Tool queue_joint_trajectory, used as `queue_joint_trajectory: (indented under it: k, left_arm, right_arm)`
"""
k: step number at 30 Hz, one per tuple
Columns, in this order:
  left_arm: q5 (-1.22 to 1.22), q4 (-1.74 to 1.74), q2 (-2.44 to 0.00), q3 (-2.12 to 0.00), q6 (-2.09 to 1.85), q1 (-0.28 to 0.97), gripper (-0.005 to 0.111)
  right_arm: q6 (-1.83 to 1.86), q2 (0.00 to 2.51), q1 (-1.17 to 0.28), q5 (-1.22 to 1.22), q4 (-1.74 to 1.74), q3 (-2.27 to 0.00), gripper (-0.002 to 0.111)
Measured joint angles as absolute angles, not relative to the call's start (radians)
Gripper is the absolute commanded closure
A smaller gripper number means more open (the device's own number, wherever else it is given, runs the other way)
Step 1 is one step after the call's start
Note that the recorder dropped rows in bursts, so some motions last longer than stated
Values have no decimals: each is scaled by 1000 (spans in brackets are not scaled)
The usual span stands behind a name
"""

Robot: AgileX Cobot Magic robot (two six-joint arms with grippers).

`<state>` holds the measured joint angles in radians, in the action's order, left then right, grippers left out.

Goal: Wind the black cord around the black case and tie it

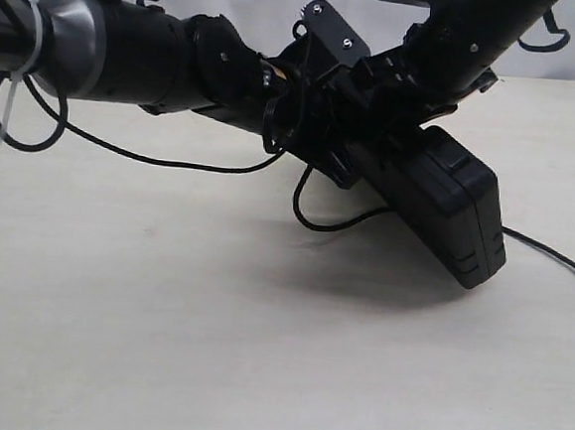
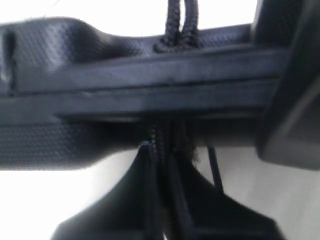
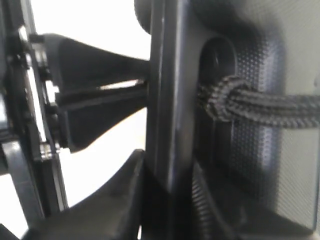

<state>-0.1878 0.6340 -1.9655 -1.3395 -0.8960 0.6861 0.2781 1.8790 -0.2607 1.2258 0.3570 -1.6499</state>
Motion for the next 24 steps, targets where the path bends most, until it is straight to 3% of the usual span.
queue_joint_trajectory:
  k: [9, 11, 14, 16, 24]
  left_arm:
    - [-155, 634, -1966, -1339, -901, 686, 107]
    - [-152, 637, -1966, -1339, -901, 686, 99]
    - [-168, 632, -1966, -1339, -901, 684, 65]
    - [-195, 630, -1966, -1339, -901, 673, 53]
    - [-278, 568, -1917, -1339, -902, 664, 53]
  right_arm:
    - [278, 1879, -261, 1225, 353, -1650, 104]
    - [278, 1879, -261, 1225, 353, -1650, 104]
    - [276, 1879, -261, 1225, 353, -1650, 104]
    - [274, 1879, -261, 1222, 353, -1650, 104]
    - [273, 1881, -261, 1224, 357, -1650, 104]
